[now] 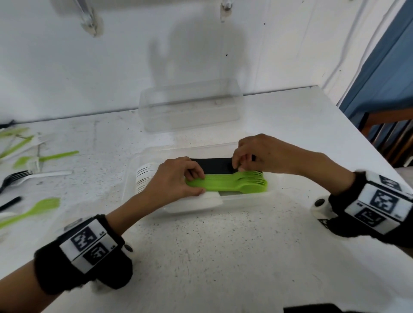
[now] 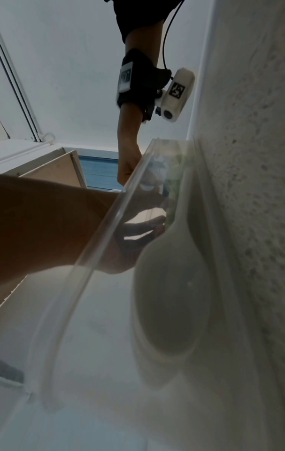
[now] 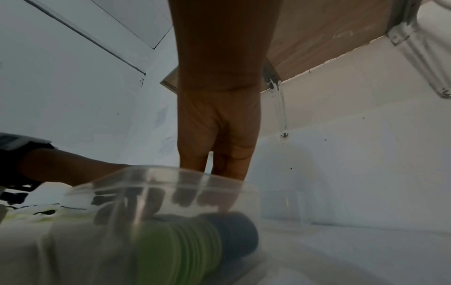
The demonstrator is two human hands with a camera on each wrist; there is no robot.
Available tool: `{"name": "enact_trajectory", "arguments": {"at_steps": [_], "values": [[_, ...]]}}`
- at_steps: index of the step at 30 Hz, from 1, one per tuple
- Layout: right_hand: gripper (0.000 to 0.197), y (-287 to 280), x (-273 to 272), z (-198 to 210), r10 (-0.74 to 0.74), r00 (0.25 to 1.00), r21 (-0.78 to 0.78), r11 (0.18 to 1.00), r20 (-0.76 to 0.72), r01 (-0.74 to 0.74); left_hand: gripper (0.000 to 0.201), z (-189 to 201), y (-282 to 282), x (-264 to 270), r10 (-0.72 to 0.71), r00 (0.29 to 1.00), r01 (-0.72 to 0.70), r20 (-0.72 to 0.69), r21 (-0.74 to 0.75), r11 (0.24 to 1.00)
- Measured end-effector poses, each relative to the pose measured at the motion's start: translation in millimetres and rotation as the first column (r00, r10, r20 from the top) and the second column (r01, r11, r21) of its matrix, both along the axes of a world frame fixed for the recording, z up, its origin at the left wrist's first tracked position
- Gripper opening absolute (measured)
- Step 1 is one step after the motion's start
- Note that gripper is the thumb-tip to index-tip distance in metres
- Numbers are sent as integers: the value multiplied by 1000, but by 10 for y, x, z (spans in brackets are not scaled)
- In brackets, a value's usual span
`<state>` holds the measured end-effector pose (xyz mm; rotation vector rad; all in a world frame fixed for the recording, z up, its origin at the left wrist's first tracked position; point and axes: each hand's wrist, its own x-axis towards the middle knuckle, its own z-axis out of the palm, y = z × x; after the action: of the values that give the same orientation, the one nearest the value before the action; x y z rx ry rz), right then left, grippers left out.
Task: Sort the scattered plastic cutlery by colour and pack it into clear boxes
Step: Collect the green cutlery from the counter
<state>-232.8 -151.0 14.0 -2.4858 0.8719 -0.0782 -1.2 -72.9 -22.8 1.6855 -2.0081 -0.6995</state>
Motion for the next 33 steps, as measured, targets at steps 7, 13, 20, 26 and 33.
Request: {"name": "enact_trajectory", "arguments": {"at_steps": [7, 13, 20, 26, 33], "values": [[31, -43, 17, -28, 16, 994, 57, 998, -108, -10, 25, 18, 19, -61, 46, 999, -46, 22, 7, 999], [29, -65, -23, -64, 0, 998, 115, 993, -68, 8, 31, 88, 8, 101, 0, 989, 18, -149, 118, 993], [14, -68, -79, -52, -14, 999, 218, 976, 42, 5, 15, 80, -5, 266, 126, 981, -107, -151, 125, 986], [20, -68, -67, -50, -37, 997, 225, 974, 68, 21, 22, 39, -35, 210, 146, 981, -133, -127, 106, 985], [17, -54, -54, -74, -46, 998, 217, 975, 44, 36, 15, 34, 12, 192, 137, 984, -133, -112, 50, 990]]}}
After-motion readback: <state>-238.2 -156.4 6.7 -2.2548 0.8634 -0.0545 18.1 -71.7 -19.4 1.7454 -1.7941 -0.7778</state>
